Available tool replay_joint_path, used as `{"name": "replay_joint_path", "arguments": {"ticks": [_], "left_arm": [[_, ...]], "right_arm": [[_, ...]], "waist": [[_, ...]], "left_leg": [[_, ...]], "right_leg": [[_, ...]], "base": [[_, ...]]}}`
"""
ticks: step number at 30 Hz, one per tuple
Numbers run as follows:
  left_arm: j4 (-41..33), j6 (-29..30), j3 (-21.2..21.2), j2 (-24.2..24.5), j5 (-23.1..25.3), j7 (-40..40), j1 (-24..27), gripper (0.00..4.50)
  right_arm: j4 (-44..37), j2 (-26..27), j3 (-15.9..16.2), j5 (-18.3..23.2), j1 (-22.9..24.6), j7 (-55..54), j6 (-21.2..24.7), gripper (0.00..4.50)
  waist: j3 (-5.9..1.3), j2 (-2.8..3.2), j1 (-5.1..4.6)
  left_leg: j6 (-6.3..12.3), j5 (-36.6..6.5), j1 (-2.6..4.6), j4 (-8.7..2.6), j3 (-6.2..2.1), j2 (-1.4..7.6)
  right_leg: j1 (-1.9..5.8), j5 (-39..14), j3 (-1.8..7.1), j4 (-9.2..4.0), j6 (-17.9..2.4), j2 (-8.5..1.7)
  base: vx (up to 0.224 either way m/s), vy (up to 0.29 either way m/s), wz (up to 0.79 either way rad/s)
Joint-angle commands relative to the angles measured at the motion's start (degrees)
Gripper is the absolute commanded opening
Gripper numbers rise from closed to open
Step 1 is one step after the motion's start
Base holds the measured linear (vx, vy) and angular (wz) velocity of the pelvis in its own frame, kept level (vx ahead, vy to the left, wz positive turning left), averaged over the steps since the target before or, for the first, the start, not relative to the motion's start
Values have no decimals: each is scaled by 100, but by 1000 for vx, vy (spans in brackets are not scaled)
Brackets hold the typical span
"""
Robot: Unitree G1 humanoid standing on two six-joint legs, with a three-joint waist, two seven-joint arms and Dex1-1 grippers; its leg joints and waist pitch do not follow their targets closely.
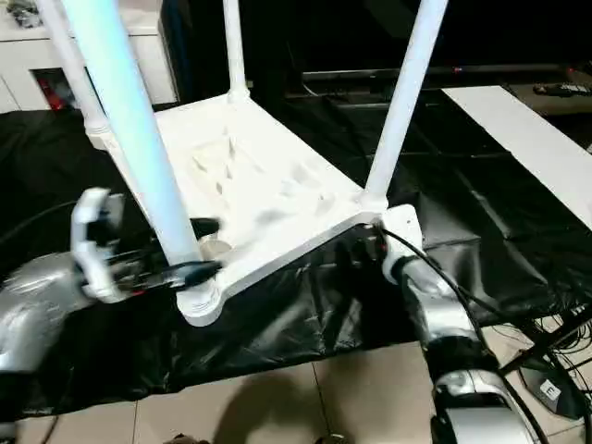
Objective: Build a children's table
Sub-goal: Rotate table base
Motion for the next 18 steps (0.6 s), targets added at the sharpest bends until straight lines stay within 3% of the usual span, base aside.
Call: {"name": "replay_joint_path", "arguments": {"ticks": [1, 6, 10, 18], "left_arm": [[-153, -22, -203, -53, 56, 1, -93, 450], [-441, 207, -710, -319, 6, -54, -227, 450], [-533, 255, -956, -511, 15, -103, -318, 450], [-494, 62, -1451, -948, 194, -25, -446, 450]], "right_arm": [[70, 52, 60, -43, -140, 37, 56, 443], [651, 320, 351, -273, -573, 244, 50, 443], [901, 486, 453, -376, -776, 324, 5, 443], [1272, 712, 491, -471, -1058, 340, -167, 443]], "waist": [[-379, -25, 6], [-384, -18, -28], [-390, -64, -79], [-376, -67, -118]], "left_leg": [[-44, -1756, 57, -381, -20, 45], [-27, -1671, 41, -373, -23, 61], [5, -1595, 14, -354, -19, 52], [29, -1645, 10, -350, -28, 58]], "right_leg": [[241, -2184, 162, -401, -910, -105], [276, -1749, 158, -328, -1152, -103], [302, -1692, 167, -319, -1177, -114], [309, -1831, 197, -341, -1175, -109]], "base": [[0, 0, 0], [0, 0, 0], [0, 0, 0], [0, 0, 0]]}}
